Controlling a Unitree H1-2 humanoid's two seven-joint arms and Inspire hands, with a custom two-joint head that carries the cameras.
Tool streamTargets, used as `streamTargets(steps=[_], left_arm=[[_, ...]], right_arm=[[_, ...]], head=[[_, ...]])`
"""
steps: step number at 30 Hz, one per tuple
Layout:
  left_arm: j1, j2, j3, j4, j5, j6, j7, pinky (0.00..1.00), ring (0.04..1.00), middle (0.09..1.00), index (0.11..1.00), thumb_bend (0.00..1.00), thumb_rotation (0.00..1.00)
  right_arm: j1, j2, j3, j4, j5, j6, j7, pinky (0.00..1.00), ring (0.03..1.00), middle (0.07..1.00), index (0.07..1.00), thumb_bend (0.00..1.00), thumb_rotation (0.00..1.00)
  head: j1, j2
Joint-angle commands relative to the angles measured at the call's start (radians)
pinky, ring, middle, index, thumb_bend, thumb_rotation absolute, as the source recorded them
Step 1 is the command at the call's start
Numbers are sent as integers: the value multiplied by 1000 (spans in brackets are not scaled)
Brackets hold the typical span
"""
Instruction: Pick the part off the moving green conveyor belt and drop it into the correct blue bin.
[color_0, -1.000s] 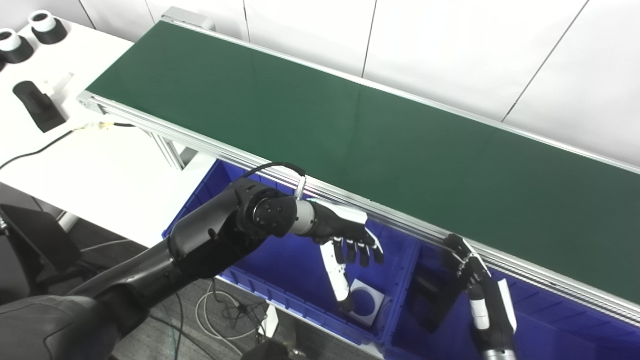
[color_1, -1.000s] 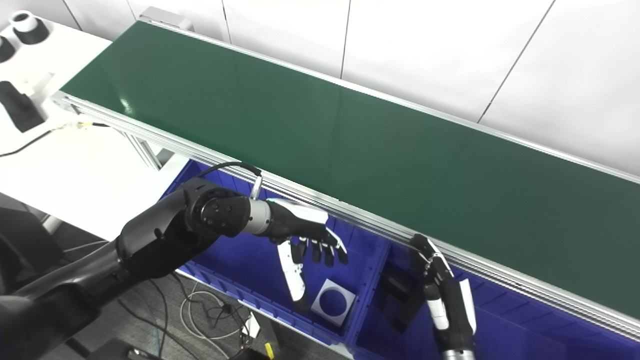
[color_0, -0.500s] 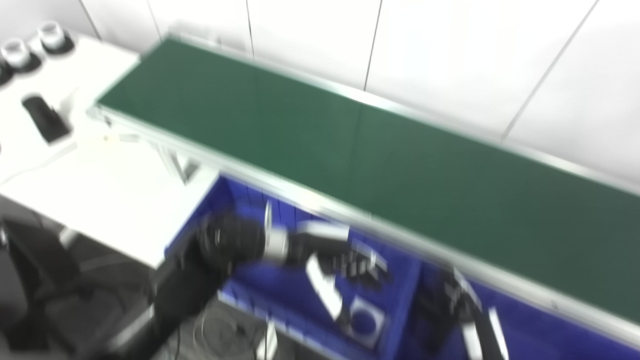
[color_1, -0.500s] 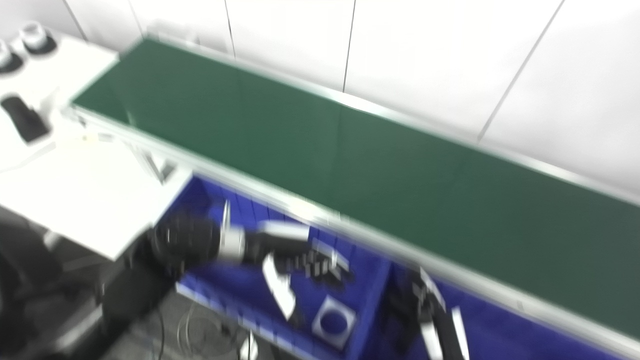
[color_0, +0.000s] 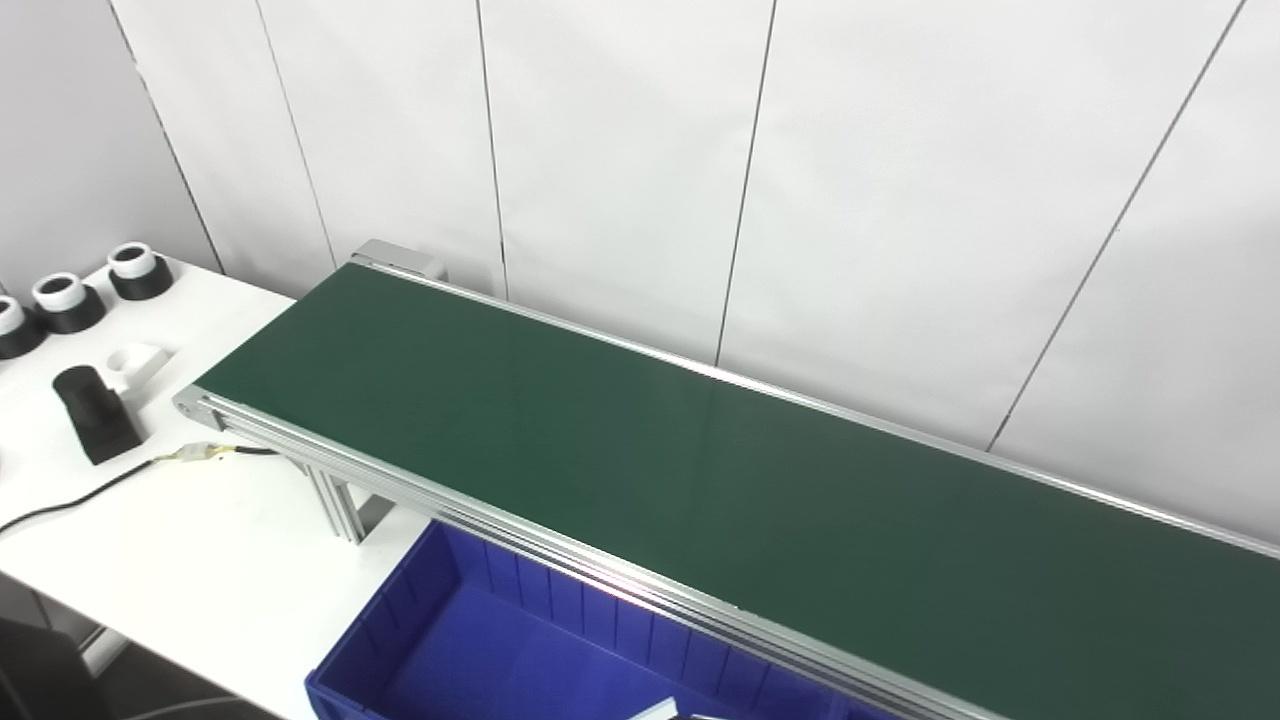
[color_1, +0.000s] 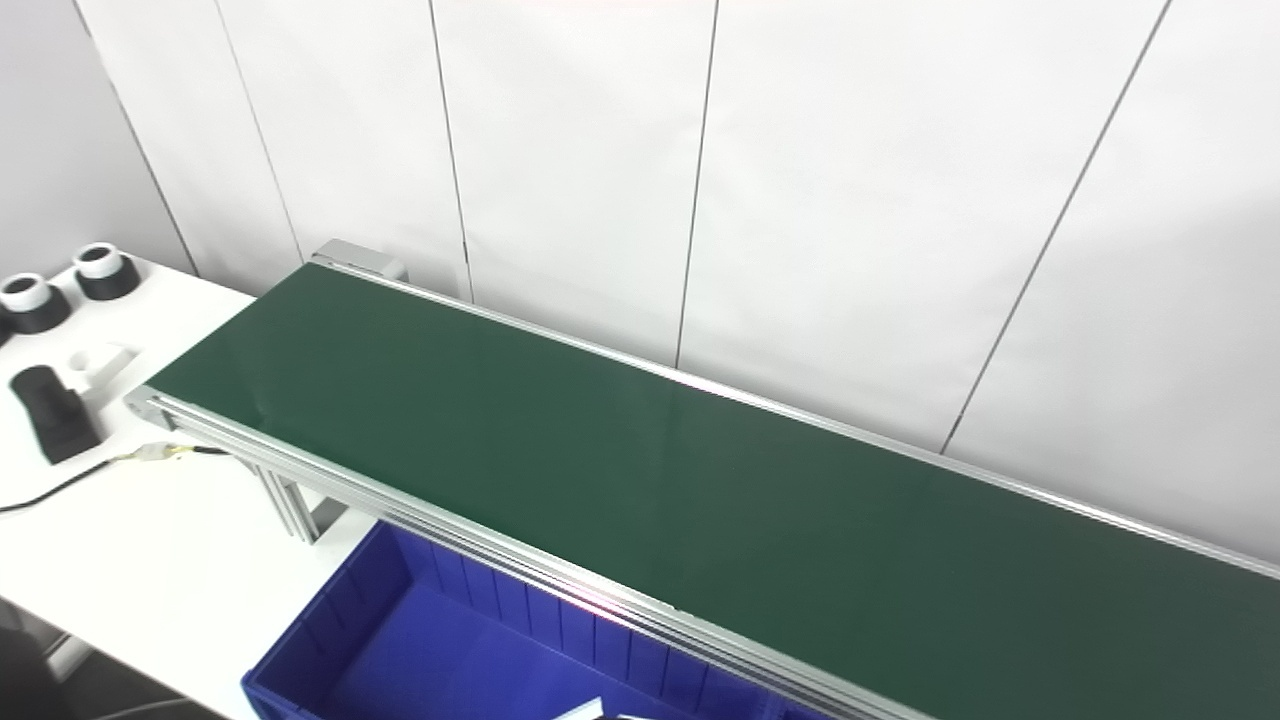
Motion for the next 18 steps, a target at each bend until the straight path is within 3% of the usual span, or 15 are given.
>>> streamTargets(steps=[1,4,7,9,12,13,18], left_arm=[[-33,14,-51,37,31,-60,146,627,698,747,720,902,420],[-51,49,-131,88,22,-60,241,701,780,808,760,909,405],[-62,78,-190,100,11,-60,295,758,837,850,798,922,411],[-59,93,-213,84,-19,-60,298,815,878,889,833,930,424],[-47,110,-228,46,-51,-60,295,897,922,940,889,929,437],[-40,115,-228,27,-59,-60,292,901,924,942,892,929,438],[-15,151,-200,-56,-113,-60,251,896,919,939,915,905,441]], right_arm=[[-11,12,10,-28,-3,-34,-20,711,779,823,818,972,886],[-5,13,38,-43,-23,-34,-64,690,765,813,804,965,858],[-4,13,69,-47,-35,-34,-101,683,755,811,801,981,849],[2,14,85,-60,-37,-34,-111,689,754,813,802,995,836],[14,17,104,-91,-39,-34,-129,699,761,825,808,983,812],[21,20,112,-105,-43,-34,-138,701,762,826,809,979,812],[45,43,159,-174,-80,-34,-199,780,821,886,874,917,923]], head=[[-38,5],[-148,25],[-198,45],[-263,99],[-297,148],[-315,183],[-351,266]])
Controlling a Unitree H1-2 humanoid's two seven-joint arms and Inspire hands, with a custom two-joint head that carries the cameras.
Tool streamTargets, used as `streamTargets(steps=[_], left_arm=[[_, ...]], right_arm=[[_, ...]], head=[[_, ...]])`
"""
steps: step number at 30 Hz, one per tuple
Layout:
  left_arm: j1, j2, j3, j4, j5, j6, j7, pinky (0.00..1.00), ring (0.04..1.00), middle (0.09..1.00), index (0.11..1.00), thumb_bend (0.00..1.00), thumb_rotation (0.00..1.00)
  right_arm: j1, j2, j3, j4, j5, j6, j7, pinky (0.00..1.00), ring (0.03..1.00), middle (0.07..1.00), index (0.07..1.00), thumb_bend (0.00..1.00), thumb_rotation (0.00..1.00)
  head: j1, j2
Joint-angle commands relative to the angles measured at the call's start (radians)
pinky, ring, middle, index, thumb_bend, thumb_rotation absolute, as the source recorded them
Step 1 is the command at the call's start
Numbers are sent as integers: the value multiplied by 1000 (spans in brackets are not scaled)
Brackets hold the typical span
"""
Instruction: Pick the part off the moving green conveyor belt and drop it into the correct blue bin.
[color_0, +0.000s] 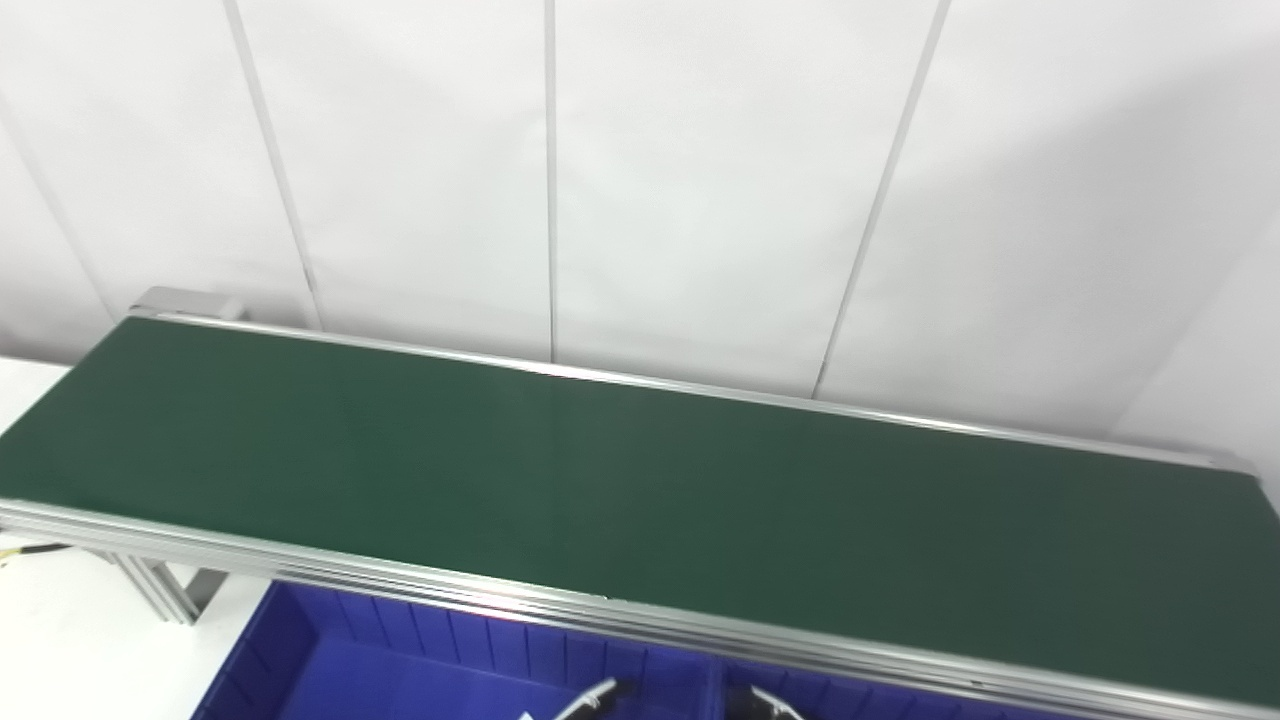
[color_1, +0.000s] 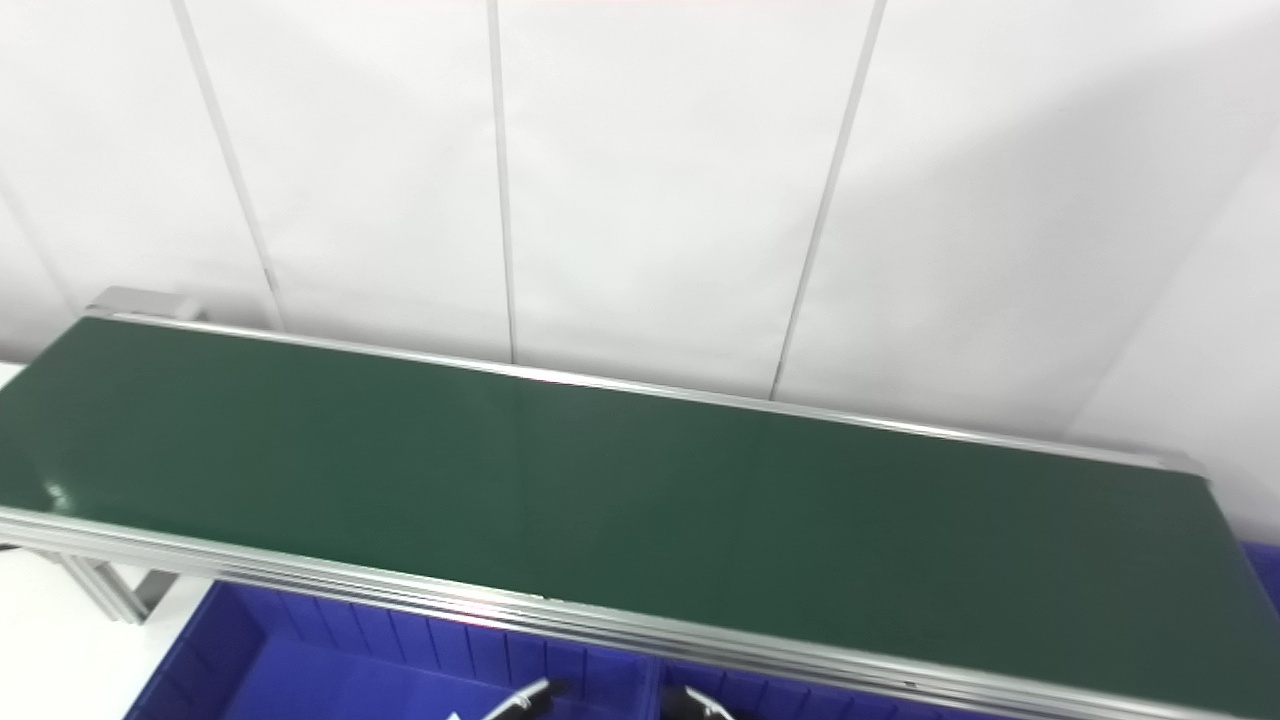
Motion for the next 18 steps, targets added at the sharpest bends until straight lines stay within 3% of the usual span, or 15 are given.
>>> streamTargets(steps=[1,6,18], left_arm=[[-4,21,19,-47,-28,-29,-21,892,916,937,913,906,439],[-3,30,52,-80,-44,-29,-55,832,866,894,872,950,416],[0,-18,119,-95,-61,-29,-71,820,846,867,843,950,415]], right_arm=[[2,21,20,-62,-7,-35,-15,783,823,887,875,915,927],[20,16,15,-117,2,-35,-16,795,829,888,877,900,930],[58,-15,-19,-197,22,-35,-2,785,830,884,874,862,921]], head=[[-5,28],[24,44],[118,67]])
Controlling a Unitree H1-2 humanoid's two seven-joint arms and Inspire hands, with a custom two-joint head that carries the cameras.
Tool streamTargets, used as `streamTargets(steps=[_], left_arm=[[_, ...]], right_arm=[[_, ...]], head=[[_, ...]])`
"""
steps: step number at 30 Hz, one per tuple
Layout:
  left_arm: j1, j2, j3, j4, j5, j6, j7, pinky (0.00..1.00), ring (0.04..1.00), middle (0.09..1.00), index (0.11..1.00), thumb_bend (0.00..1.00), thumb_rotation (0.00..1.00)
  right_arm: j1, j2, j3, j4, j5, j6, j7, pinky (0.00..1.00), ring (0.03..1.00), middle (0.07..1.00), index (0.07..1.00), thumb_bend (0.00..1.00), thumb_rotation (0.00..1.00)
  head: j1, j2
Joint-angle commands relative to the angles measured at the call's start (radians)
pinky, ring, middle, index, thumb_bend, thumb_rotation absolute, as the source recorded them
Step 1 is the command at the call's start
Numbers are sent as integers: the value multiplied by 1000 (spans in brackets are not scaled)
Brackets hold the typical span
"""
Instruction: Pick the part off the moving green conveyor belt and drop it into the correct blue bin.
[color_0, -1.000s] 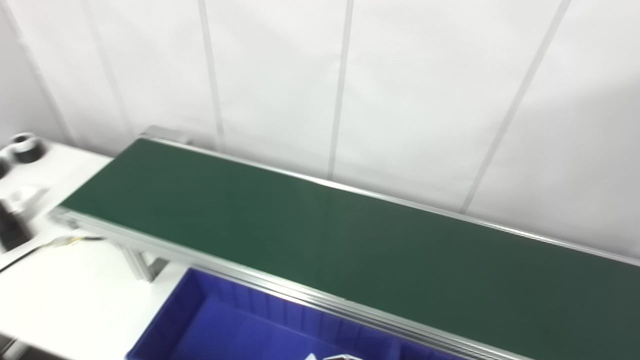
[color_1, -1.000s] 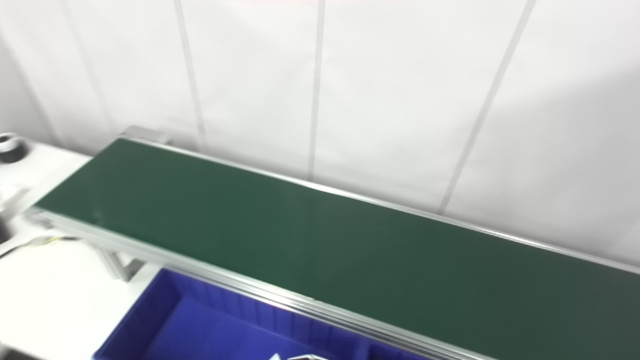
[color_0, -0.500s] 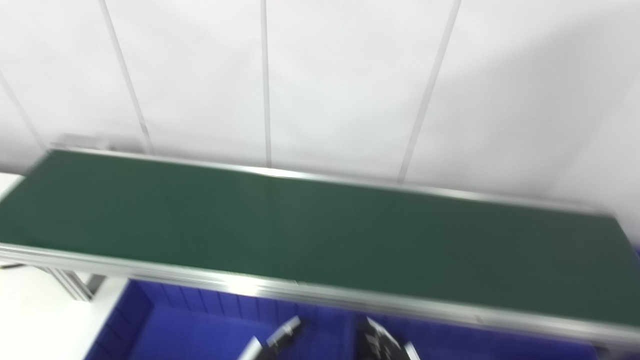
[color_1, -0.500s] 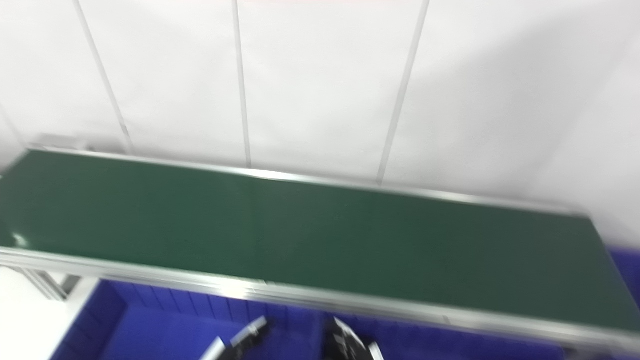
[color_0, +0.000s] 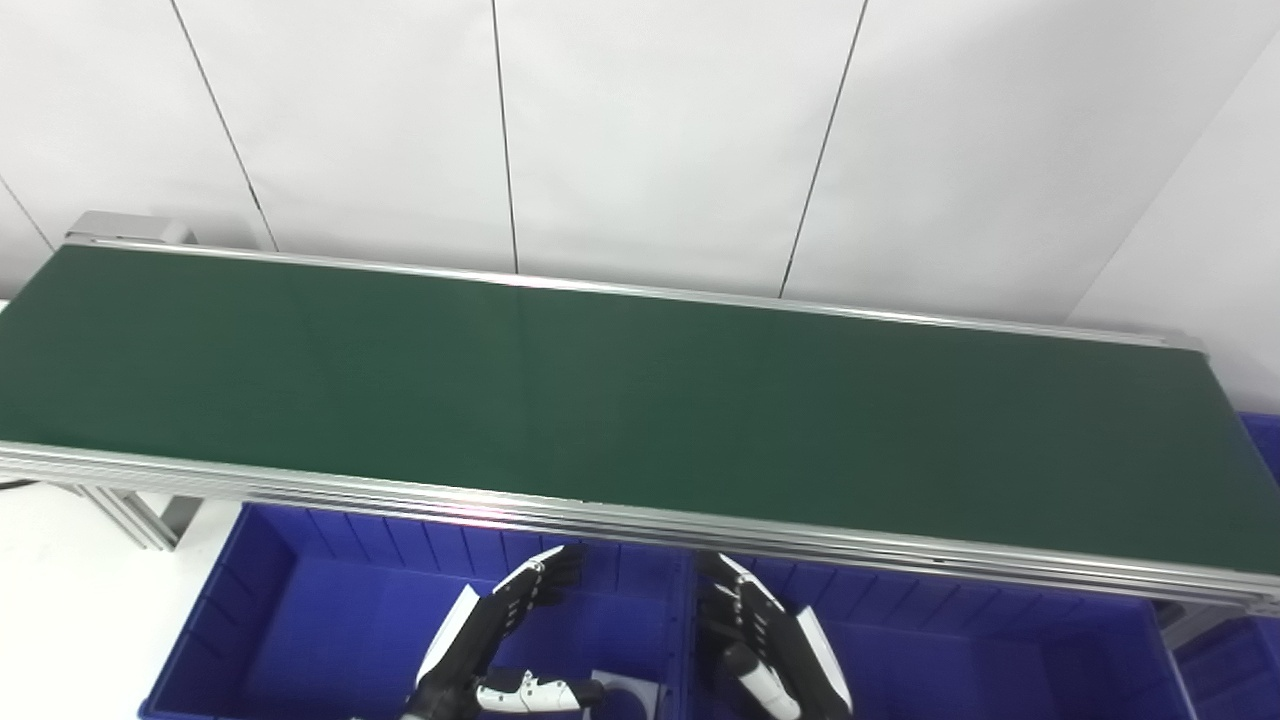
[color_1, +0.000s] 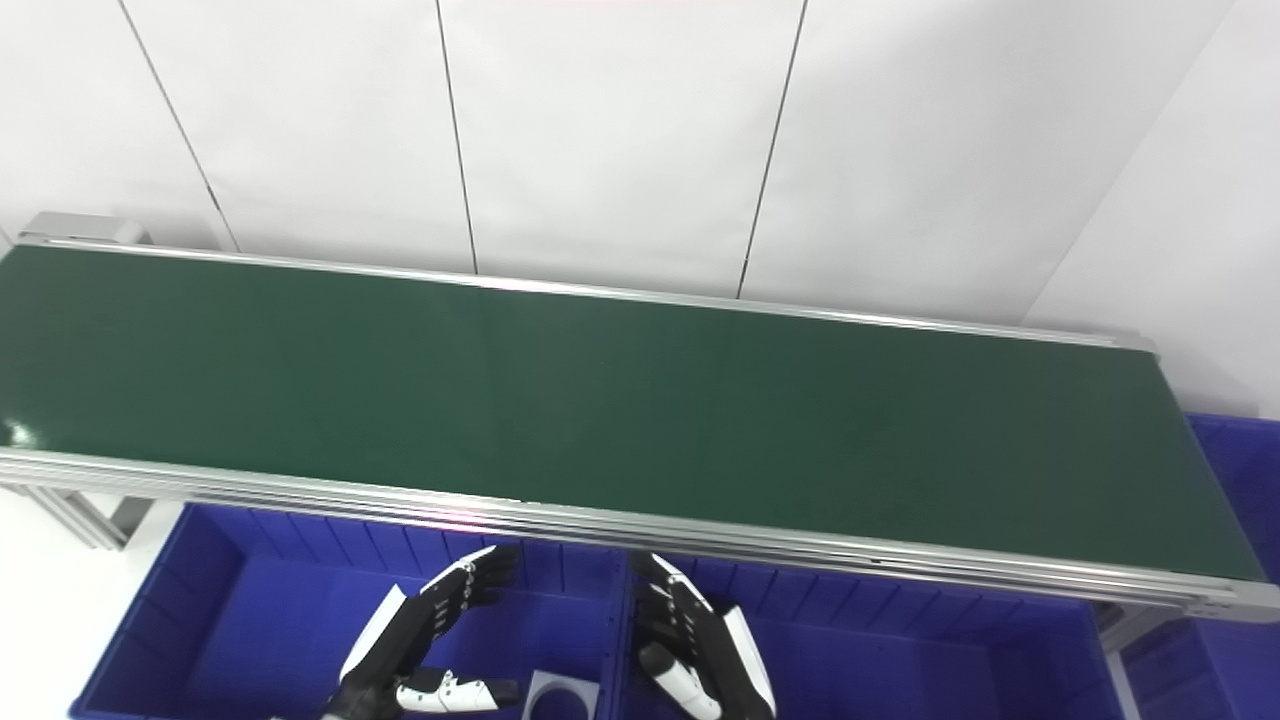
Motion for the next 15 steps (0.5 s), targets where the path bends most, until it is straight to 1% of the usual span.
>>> streamTargets(steps=[1,2,3,4,5,6,7,10,13,15], left_arm=[[-6,-13,13,-25,-3,-29,5,816,847,868,842,943,430],[-6,-18,18,-25,-2,-29,6,808,846,867,840,937,449],[-6,-25,23,-24,-2,-29,7,808,849,870,842,927,465],[-6,-31,28,-24,-2,-29,8,801,843,865,836,924,469],[-9,-37,29,-20,6,-29,18,799,842,863,834,924,471],[-11,-41,29,-17,13,-29,25,792,838,860,832,908,487],[-13,-47,29,-13,20,-29,33,789,836,859,831,901,495],[-17,-64,30,-5,34,-29,50,787,835,856,827,870,518],[-18,-75,34,-2,37,-29,58,797,839,860,829,855,515],[-17,-80,40,-1,37,-29,61,799,837,860,830,868,520]], right_arm=[[-5,-5,-12,-37,23,-35,8,789,833,886,876,858,917],[-5,-7,-15,-37,27,-35,12,793,834,891,880,856,913],[-5,-10,-19,-37,31,-35,15,795,834,894,883,858,913],[-4,-12,-22,-37,34,-35,17,793,832,896,883,859,912],[-4,-19,-25,-40,33,-35,15,792,831,896,883,859,912],[-4,-24,-27,-42,32,-35,14,788,828,891,884,861,921],[-4,-30,-31,-43,36,-35,18,786,827,889,884,862,926],[-3,-44,-43,-45,50,-35,28,790,829,886,884,864,929],[-2,-50,-55,-45,65,-35,50,795,831,887,885,854,930],[-2,-47,-63,-45,72,-35,61,800,829,880,881,864,927]], head=[[23,2],[23,2],[48,3],[48,3],[87,3],[87,3],[117,2],[160,5],[161,5],[158,6]])
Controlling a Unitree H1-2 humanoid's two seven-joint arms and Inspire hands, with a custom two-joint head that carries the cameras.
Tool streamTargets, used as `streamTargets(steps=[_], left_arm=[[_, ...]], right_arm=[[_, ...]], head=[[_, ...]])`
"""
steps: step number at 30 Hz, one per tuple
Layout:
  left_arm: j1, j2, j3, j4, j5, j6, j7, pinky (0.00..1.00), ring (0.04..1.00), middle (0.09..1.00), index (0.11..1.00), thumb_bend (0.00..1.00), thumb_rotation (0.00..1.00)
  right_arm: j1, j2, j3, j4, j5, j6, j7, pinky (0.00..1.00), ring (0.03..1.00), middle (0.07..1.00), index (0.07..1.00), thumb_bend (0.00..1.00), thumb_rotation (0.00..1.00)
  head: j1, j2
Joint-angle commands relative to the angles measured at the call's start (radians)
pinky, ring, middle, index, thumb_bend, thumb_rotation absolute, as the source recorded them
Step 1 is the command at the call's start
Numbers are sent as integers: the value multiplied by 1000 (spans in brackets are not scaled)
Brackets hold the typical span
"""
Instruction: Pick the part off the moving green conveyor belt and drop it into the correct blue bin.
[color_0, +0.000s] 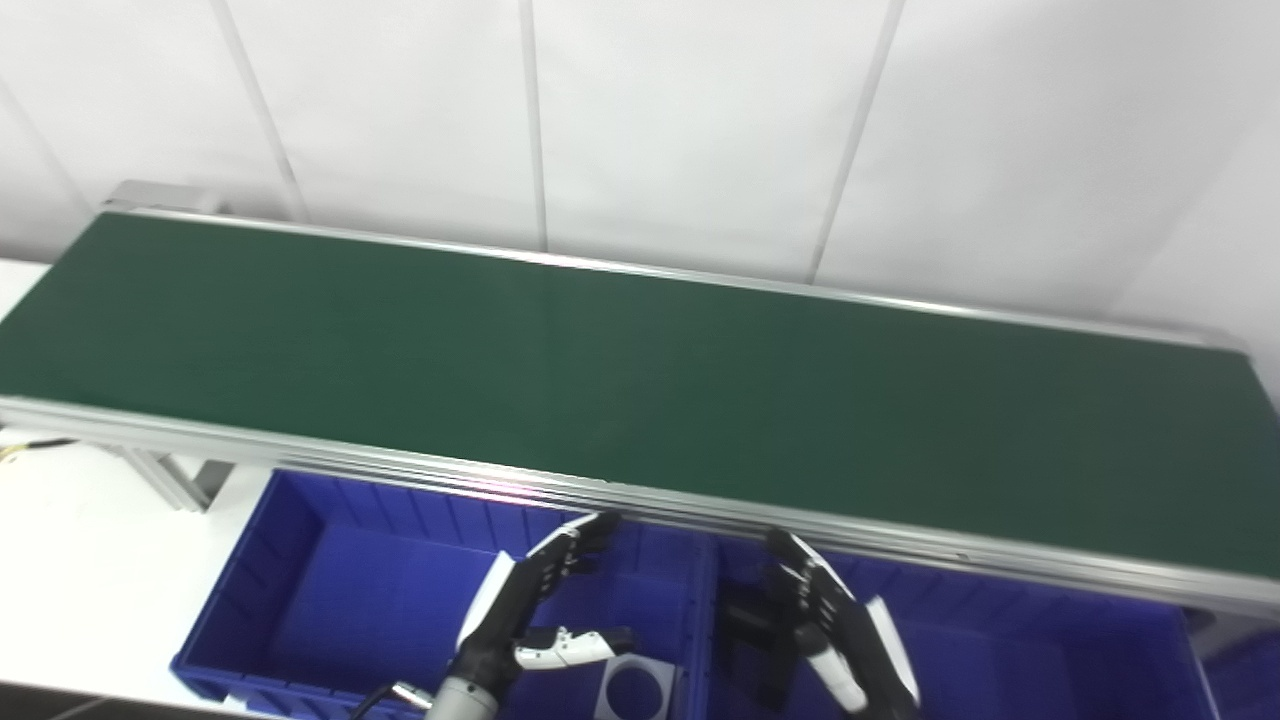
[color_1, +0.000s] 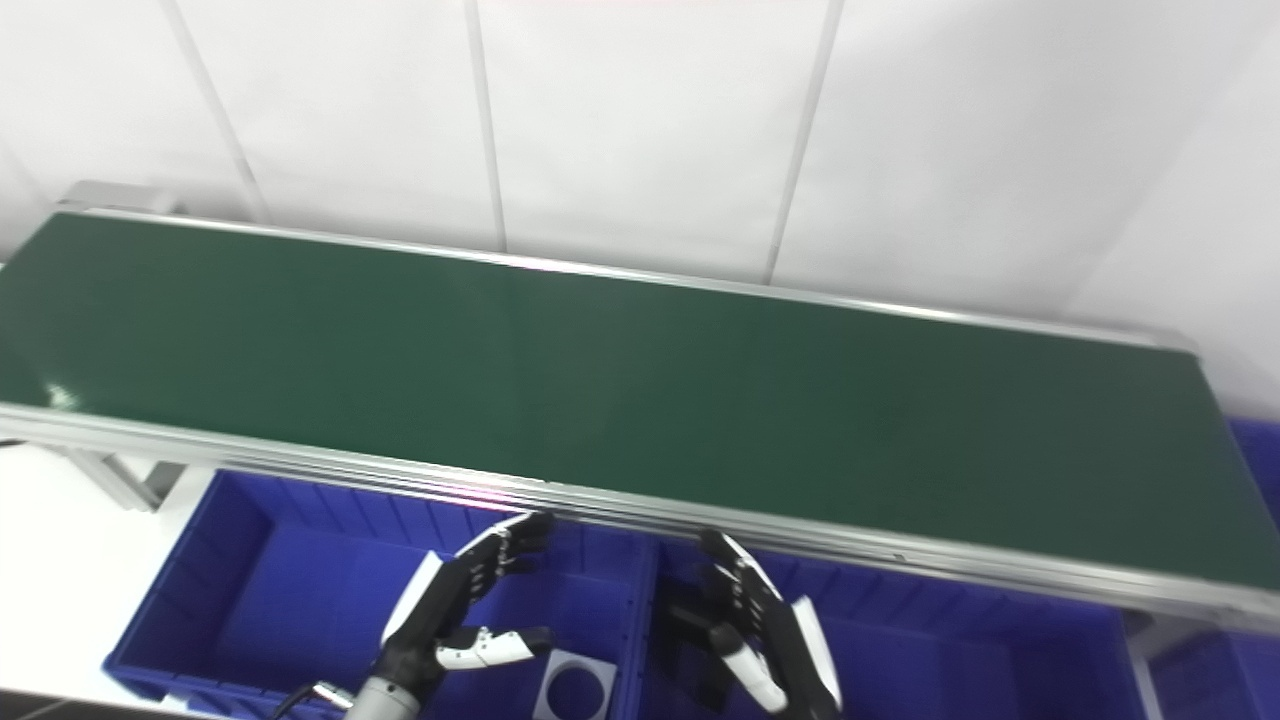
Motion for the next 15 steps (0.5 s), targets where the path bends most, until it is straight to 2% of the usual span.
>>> streamTargets(steps=[1,4,6,9,10,11,14,15], left_arm=[[-16,-8,12,-17,6,-29,19,799,837,860,830,870,521],[-13,-11,19,-20,3,-29,18,798,836,859,834,877,531],[-12,-9,22,-22,2,-29,17,794,836,854,827,872,528],[-6,2,31,-26,-13,-29,1,800,839,856,830,871,526],[-4,6,34,-27,-18,-29,-4,802,840,857,831,873,523],[-2,11,39,-28,-26,-29,-10,802,837,857,833,875,521],[2,24,57,-26,-67,-29,-45,796,837,853,831,892,520],[4,30,63,-26,-81,-29,-59,800,836,851,830,890,516]], right_arm=[[-4,3,-10,-27,14,-35,18,799,828,878,879,867,925],[-5,6,-14,-27,8,-35,21,802,828,878,877,873,926],[-5,10,-13,-25,-1,-35,14,795,828,888,881,854,919],[-4,21,-3,-21,-20,-35,-5,792,828,892,884,854,917],[-4,25,1,-20,-29,-35,-13,790,827,892,883,860,920],[-5,32,6,-18,-42,-35,-25,782,824,889,880,876,927],[-9,48,25,-7,-68,-35,-55,773,821,887,881,869,922],[-10,54,32,-3,-75,-35,-66,771,822,890,883,862,918]], head=[[-5,4],[-6,4],[-33,2],[-125,-4],[-132,-5],[-176,-11],[-228,-19],[-276,-27]])
